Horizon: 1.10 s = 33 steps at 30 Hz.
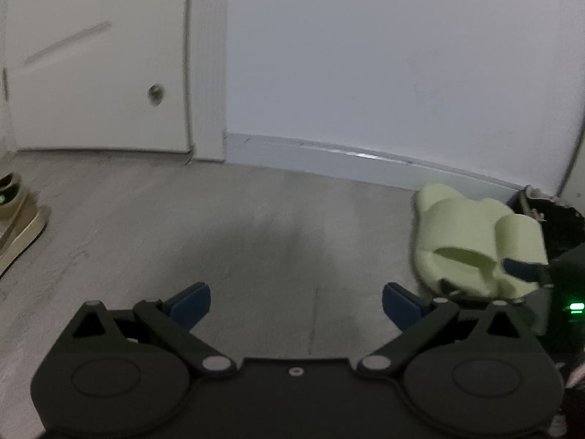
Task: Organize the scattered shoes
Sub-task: 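Lower the pale green slides by the wall and open the right tool, then reach the right tool to the white-tan Nike sneakers and grip both heels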
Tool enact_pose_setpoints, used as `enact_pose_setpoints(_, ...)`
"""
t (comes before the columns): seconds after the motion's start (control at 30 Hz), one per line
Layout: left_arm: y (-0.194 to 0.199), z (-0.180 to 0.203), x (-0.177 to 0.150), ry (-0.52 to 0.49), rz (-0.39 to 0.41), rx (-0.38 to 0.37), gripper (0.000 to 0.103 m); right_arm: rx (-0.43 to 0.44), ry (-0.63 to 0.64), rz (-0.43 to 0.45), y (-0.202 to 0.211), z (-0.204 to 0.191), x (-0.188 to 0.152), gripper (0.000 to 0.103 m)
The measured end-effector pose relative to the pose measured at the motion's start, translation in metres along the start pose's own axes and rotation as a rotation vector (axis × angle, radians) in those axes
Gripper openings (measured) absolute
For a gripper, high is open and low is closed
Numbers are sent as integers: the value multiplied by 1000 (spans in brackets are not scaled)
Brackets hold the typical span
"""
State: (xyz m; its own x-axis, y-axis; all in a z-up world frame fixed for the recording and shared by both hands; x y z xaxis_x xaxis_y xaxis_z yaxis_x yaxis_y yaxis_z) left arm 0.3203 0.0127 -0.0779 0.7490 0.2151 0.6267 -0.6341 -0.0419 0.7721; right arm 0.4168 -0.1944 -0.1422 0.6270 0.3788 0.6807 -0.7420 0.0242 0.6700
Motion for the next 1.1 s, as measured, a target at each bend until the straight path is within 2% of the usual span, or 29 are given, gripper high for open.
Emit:
enact_pose_setpoints(0.1, 14, -27, -3, 83, -48, 9, 102, 31, -58, 29, 17, 4, 3, 86)
enact_pose_setpoints(0.17, 24, -44, -4, 101, -70, 22, 102, 79, -128, 39, 35, 5, 6, 94)
enact_pose_setpoints(0.3, 59, -77, -3, 26, -59, 72, 102, 183, -266, 79, 72, -9, 5, 99)
enact_pose_setpoints(0.4, 90, -110, -6, -34, -26, 132, 102, 265, -322, 83, 101, -37, -3, 102)
enact_pose_setpoints(0.53, 115, -180, -27, -56, -28, 214, 102, 343, -269, 100, 137, -100, -8, 103)
enact_pose_setpoints(0.67, 110, -245, -55, -12, -82, 252, 102, 406, -178, 90, 160, -172, 1, 103)
enact_pose_setpoints(0.77, 105, -288, -70, 13, -94, 272, 102, 466, -150, 83, 170, -216, 18, 103)
enact_pose_setpoints(0.93, 90, -345, -80, 29, -86, 242, 102, 532, -160, 49, 172, -272, 56, 103)
enact_pose_setpoints(1.0, 83, -355, -80, 9, -82, 226, 102, 562, -163, 43, 173, -296, 74, 103)
enact_pose_setpoints(1.1, 64, -372, -73, -114, -76, 204, 102, 579, -169, 40, 173, -316, 91, 103)
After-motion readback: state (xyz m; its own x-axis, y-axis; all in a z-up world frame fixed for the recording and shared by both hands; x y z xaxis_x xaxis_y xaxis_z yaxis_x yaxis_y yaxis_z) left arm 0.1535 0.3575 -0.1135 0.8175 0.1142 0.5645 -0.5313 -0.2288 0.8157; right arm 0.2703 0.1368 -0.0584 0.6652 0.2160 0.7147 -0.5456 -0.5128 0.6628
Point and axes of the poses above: each gripper's, at about its wrist camera, not at the fingertips, and y roughly against the way its jaws point, z to its right, x to its top, the point moved 7 cm from there along -y, roughly the way its jaws point, and after that the axes turned 12 degrees about -z, right-handed, at the moved point
